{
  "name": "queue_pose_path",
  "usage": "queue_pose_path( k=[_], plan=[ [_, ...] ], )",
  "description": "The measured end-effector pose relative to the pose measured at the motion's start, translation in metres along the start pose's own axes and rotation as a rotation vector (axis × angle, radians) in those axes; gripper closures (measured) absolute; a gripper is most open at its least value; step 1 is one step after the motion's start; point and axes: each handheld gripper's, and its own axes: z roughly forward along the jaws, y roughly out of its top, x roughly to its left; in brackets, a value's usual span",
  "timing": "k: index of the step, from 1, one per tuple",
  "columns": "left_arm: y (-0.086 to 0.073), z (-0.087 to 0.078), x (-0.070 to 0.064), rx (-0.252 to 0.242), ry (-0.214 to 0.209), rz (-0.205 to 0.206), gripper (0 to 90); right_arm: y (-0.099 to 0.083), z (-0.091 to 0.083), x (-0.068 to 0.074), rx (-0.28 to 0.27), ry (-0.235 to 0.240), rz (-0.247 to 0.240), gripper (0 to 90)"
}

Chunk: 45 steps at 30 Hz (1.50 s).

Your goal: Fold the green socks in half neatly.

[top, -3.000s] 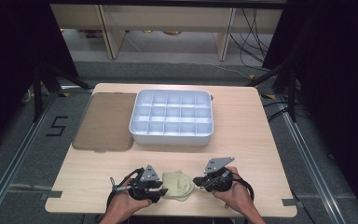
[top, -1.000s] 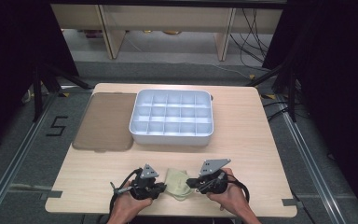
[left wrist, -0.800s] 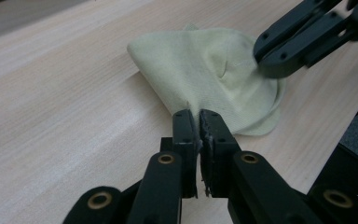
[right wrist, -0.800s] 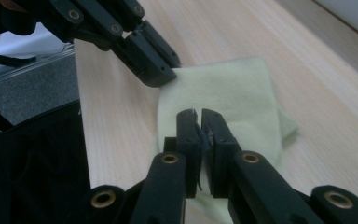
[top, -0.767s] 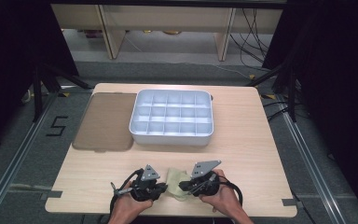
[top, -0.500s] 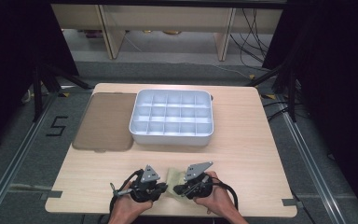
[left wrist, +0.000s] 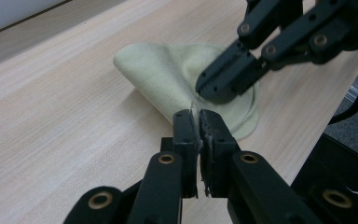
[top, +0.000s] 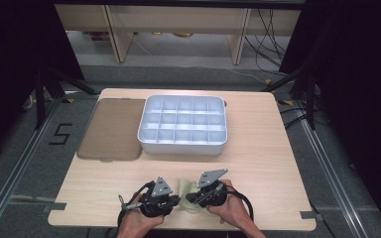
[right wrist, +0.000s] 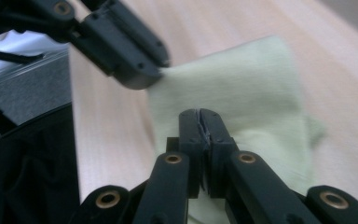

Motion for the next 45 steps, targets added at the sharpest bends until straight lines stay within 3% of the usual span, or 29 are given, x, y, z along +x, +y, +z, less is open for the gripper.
queue_pose_path(
  k=[4,7,9,14,16,18,23,29,34,44,45],
  plan=[
    [0.0,0.001,0.0,0.007,0.007,-0.002,85.0,0.001,-0.003,-0.006,-0.019,-0.018,0.02,88.6],
    [0.001,0.0,0.0,0.008,-0.002,0.013,85.0,0.004,-0.006,-0.01,-0.028,-0.031,0.062,88.6],
    [0.0,0.001,0.0,0.004,0.008,-0.009,85.0,0.006,-0.008,-0.014,-0.048,-0.04,0.041,88.5],
    [0.0,0.0,0.0,0.003,0.002,-0.008,84.9,0.012,-0.009,-0.022,-0.069,-0.067,0.042,88.5],
    [0.0,0.001,0.0,0.005,0.009,-0.005,84.9,0.013,-0.007,-0.021,-0.05,-0.083,0.067,88.6],
    [0.001,0.0,0.0,0.01,0.003,0.013,84.9,0.015,-0.004,-0.024,-0.046,-0.092,0.056,88.6],
    [0.001,0.0,-0.001,0.005,0.002,0.013,84.8,0.015,0.007,-0.032,-0.01,-0.107,0.053,88.6],
    [0.001,0.001,-0.001,0.001,0.004,0.001,84.6,0.015,0.011,-0.035,-0.002,-0.101,0.077,88.6],
    [0.001,0.001,-0.001,-0.001,-0.005,0.006,84.6,0.016,0.012,-0.037,-0.005,-0.109,0.065,88.6],
    [0.001,0.0,-0.002,-0.004,-0.006,0.002,84.4,0.014,-0.018,-0.031,-0.044,-0.121,0.053,88.4],
    [0.001,-0.001,-0.002,0.0,-0.005,0.019,84.3,0.012,-0.02,-0.031,-0.045,-0.115,0.05,88.3]
  ],
)
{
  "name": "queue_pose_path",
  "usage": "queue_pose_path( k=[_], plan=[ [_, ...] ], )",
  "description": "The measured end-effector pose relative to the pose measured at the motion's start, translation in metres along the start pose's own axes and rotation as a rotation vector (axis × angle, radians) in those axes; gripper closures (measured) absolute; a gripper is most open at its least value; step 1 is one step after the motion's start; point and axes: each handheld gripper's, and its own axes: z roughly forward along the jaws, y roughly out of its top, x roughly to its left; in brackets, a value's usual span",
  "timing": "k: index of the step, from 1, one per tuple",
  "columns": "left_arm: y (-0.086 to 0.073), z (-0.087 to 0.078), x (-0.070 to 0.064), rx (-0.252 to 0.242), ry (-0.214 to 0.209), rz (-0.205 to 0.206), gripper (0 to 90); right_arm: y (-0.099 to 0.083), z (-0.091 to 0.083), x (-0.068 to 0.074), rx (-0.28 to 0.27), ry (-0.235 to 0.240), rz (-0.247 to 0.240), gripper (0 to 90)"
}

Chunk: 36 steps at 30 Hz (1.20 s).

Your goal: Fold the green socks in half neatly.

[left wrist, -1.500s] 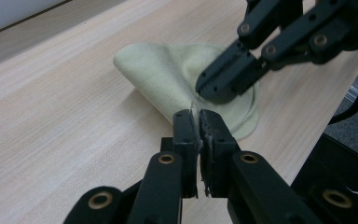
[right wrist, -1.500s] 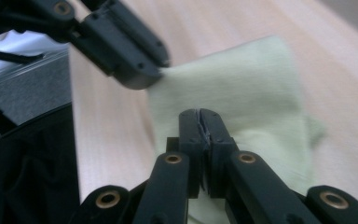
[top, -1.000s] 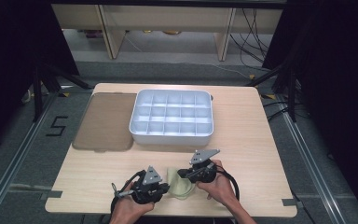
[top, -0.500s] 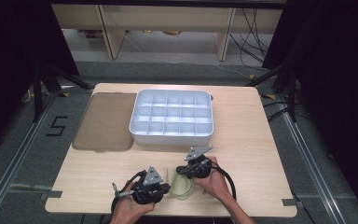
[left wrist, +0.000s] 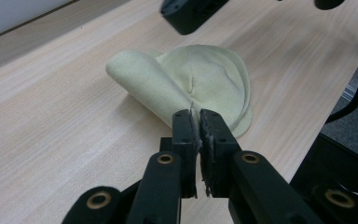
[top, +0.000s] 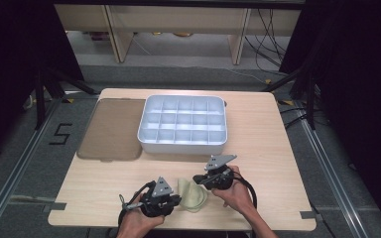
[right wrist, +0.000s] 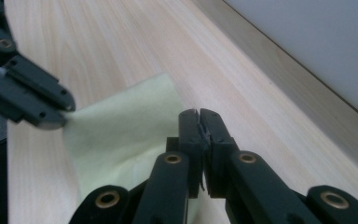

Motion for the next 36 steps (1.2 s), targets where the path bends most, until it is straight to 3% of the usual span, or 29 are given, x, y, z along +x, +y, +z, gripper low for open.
queue_pose_path(
  k=[1,3,8,10,16,19,21,22,25,26,36],
  plan=[
    [0.0,0.0,0.0,-0.001,0.002,-0.002,84.3,-0.002,-0.003,0.002,0.009,0.005,0.013,88.4],
    [0.0,0.0,0.0,0.0,0.011,-0.008,84.3,-0.007,-0.006,0.001,0.008,0.007,-0.018,88.4],
    [0.0,0.0,0.0,-0.006,0.011,-0.014,84.2,-0.015,-0.012,0.005,0.02,0.023,-0.006,88.2],
    [0.001,-0.001,0.0,-0.003,0.012,0.001,84.2,-0.019,-0.013,0.01,0.031,0.04,-0.009,88.2],
    [0.001,0.0,-0.003,-0.01,0.001,-0.005,84.2,-0.026,-0.008,0.012,0.071,0.042,-0.008,88.2],
    [0.003,-0.001,-0.004,-0.01,-0.006,0.021,84.2,-0.027,-0.003,0.012,0.077,0.044,-0.007,88.2],
    [0.004,0.0,-0.006,-0.023,-0.006,0.003,84.2,-0.027,-0.003,0.012,0.078,0.051,-0.005,88.2],
    [0.005,-0.001,-0.006,-0.014,0.008,0.02,84.2,-0.027,-0.002,0.013,0.076,0.047,-0.008,88.2],
    [0.009,0.001,-0.01,-0.021,-0.005,0.041,84.2,-0.027,-0.001,0.012,0.077,0.057,-0.017,88.2],
    [0.01,0.003,-0.014,-0.039,-0.013,0.02,84.2,-0.027,-0.001,0.012,0.078,0.059,-0.014,88.2],
    [0.02,0.015,-0.029,-0.017,-0.03,0.092,84.3,-0.027,0.0,0.011,0.079,0.066,-0.008,88.2]
  ],
)
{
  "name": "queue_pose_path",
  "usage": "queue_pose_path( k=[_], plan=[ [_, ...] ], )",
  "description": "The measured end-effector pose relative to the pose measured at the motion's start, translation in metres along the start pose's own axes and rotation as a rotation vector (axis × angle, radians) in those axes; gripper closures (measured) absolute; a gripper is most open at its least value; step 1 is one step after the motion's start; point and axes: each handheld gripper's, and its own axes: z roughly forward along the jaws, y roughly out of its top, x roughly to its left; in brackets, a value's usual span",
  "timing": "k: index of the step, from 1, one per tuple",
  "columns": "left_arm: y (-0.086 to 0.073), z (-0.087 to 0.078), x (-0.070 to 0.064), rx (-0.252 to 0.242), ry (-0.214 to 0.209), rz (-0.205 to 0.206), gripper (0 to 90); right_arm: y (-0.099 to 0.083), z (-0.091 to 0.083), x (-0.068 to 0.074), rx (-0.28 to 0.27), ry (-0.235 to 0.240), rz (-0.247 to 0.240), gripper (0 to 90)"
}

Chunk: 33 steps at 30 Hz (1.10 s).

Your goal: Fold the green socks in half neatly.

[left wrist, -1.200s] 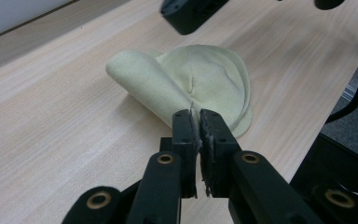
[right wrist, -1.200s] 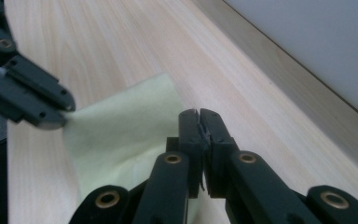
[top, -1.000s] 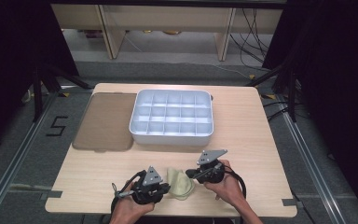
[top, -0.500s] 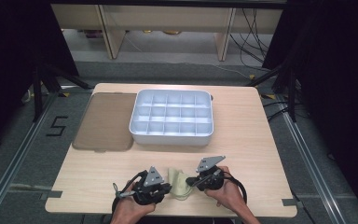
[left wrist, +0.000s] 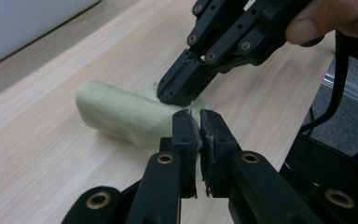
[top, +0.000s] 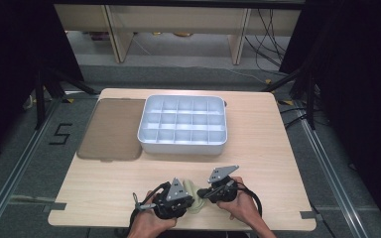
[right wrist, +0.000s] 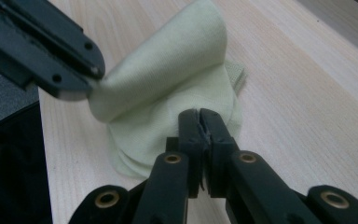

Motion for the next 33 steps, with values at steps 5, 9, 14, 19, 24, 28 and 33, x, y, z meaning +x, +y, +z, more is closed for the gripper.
queue_pose_path(
  k=[5,9,14,19,24,28,33],
  plan=[
    [0.002,0.008,-0.005,0.013,0.006,0.047,84.2,0.0,-0.001,0.001,0.007,-0.001,0.023,88.2],
    [0.002,0.013,-0.006,0.037,0.001,0.079,84.2,-0.001,-0.001,0.0,0.004,0.004,0.024,88.2],
    [0.0,0.022,-0.01,0.057,-0.01,0.074,84.1,-0.001,-0.003,-0.003,-0.005,0.006,0.034,87.3],
    [-0.001,0.029,-0.011,0.068,-0.008,0.073,84.1,-0.001,-0.013,-0.008,-0.032,-0.02,0.057,86.9],
    [-0.002,0.031,-0.01,0.069,-0.012,0.072,84.0,0.004,-0.026,-0.011,-0.096,-0.029,0.07,86.9],
    [-0.003,0.034,-0.011,0.06,-0.011,0.07,84.0,0.01,-0.028,-0.005,-0.121,-0.018,0.067,86.9],
    [-0.003,0.034,-0.011,0.058,-0.02,0.07,83.9,0.018,-0.025,0.0,-0.133,0.012,0.05,86.9]
  ],
)
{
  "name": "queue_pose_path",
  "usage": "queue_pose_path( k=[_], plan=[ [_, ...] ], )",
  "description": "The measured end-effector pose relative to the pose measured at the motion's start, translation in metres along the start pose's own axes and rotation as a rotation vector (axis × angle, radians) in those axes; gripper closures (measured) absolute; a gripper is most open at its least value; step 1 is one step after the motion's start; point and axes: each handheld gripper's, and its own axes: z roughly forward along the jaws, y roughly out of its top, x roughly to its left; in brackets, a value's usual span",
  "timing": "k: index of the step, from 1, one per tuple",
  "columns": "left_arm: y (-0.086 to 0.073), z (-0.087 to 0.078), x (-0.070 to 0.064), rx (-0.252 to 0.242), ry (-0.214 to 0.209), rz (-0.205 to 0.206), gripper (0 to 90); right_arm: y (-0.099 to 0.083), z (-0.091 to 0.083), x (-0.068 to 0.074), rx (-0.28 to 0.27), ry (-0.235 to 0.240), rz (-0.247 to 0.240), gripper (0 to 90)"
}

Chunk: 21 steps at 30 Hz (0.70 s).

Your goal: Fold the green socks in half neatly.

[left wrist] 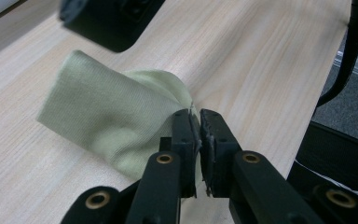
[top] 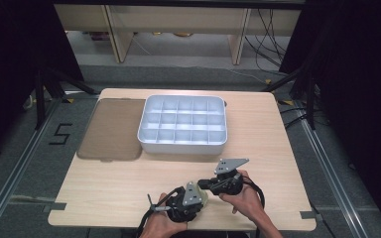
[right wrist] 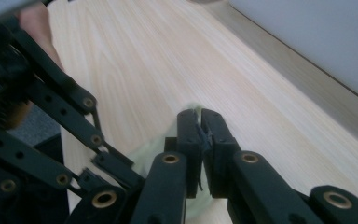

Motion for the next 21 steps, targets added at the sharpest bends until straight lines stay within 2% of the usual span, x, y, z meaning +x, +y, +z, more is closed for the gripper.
queue_pose_path(
  k=[1,3,4,5,6,7,8,9,10,12,14,15,18,19,21],
  plan=[
    [0.0,0.0,0.001,0.002,0.007,0.022,83.8,0.001,0.002,0.001,-0.005,0.001,-0.007,87.0],
    [0.0,0.0,-0.001,-0.004,-0.008,-0.017,83.8,0.004,0.006,0.001,-0.004,0.016,-0.03,87.0],
    [0.0,0.0,-0.001,-0.004,-0.008,-0.017,83.8,0.004,0.006,0.001,-0.004,0.016,-0.03,87.0],
    [0.0,0.0,-0.002,-0.01,0.005,-0.033,83.7,0.006,0.011,0.003,0.0,0.034,-0.035,87.0],
    [0.0,0.0,-0.002,-0.01,0.005,-0.033,83.7,0.007,0.013,0.005,0.001,0.038,-0.039,87.0],
    [0.0,0.0,0.0,-0.004,0.02,0.0,83.6,0.007,0.015,0.006,0.006,0.05,-0.036,87.0],
    [0.0,-0.001,0.001,0.004,0.029,-0.003,83.6,0.008,0.018,0.006,0.009,0.06,-0.049,87.0],
    [0.0,0.0,0.0,0.004,0.013,-0.012,83.6,0.008,0.02,0.006,0.009,0.054,-0.06,87.2],
    [0.0,0.0,0.001,0.006,0.016,0.002,83.5,0.008,0.021,0.005,0.025,0.041,-0.062,87.2],
    [0.0,0.0,0.001,0.008,0.014,0.003,83.4,0.006,0.023,0.002,0.045,0.014,-0.063,87.5],
    [0.0,0.0,0.0,-0.002,-0.003,-0.005,83.2,0.002,0.023,-0.004,0.075,-0.011,-0.051,87.8],
    [0.0,0.0,0.0,0.003,-0.004,0.005,82.9,-0.001,0.023,-0.007,0.087,-0.015,-0.035,88.0],
    [-0.001,0.001,0.0,0.003,-0.005,-0.002,82.5,-0.008,0.025,-0.016,0.097,-0.017,-0.03,88.4],
    [-0.001,0.001,0.0,0.004,-0.005,0.001,82.4,-0.008,0.025,-0.017,0.098,-0.008,-0.021,88.4],
    [-0.001,0.0,-0.002,-0.005,-0.016,-0.013,81.7,-0.008,0.024,-0.017,0.103,-0.026,-0.018,88.4]
  ],
)
